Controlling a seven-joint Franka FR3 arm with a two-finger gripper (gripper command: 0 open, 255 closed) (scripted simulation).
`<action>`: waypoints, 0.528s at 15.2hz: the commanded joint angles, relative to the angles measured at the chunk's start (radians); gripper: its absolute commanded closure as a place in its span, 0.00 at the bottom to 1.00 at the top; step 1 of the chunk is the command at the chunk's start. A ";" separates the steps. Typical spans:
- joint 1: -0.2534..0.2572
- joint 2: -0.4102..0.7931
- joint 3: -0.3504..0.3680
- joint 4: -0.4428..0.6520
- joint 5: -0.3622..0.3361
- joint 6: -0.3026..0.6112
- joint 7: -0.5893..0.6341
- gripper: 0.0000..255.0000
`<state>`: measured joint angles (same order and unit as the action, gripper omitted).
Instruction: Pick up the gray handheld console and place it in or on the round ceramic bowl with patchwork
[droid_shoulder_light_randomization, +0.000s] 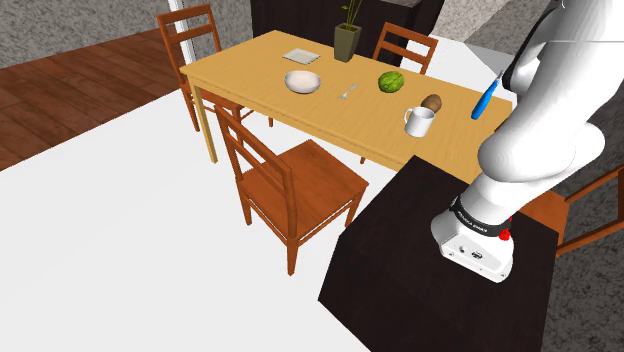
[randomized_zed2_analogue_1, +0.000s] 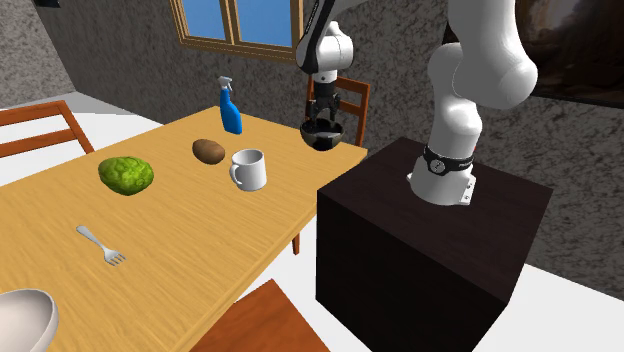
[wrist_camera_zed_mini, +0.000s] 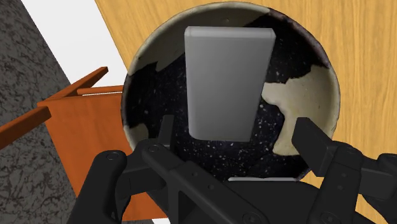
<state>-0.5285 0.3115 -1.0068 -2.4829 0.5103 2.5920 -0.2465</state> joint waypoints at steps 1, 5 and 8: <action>0.000 0.000 0.000 0.000 0.000 0.000 0.000 0.00; 0.192 -0.134 -0.225 -0.010 -0.223 -0.062 0.157 0.00; 0.264 -0.183 -0.307 -0.009 -0.306 -0.079 0.216 0.00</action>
<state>-0.2843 0.1404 -1.2932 -2.4918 0.2274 2.5174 -0.0480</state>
